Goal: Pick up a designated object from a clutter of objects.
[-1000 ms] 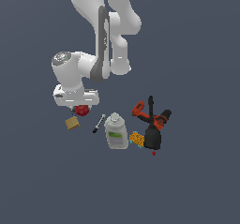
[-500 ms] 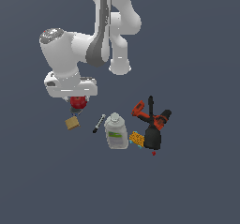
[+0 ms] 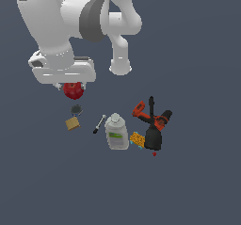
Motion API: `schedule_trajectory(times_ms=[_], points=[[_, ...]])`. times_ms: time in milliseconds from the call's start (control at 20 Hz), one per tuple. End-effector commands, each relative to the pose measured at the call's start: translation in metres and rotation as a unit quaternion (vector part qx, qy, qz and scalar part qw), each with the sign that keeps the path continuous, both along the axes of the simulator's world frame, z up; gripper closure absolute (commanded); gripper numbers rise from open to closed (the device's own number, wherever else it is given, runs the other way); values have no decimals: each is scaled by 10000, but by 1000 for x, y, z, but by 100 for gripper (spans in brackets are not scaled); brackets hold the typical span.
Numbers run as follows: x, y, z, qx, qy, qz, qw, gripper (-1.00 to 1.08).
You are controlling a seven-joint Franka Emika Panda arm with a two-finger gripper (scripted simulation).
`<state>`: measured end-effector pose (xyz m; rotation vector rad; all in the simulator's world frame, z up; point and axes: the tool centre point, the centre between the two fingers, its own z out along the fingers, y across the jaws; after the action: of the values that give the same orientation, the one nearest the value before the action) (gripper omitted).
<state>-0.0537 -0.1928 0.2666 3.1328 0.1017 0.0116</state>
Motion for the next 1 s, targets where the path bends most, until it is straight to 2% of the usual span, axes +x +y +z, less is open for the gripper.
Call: schedule_trajectory(times_ms=[0,500,950], points=[[4,2,25,0,0,-2,10000,108],[24,9,118,18,21,1,10000,108],[37,12,165,32,35,4,10000,108]])
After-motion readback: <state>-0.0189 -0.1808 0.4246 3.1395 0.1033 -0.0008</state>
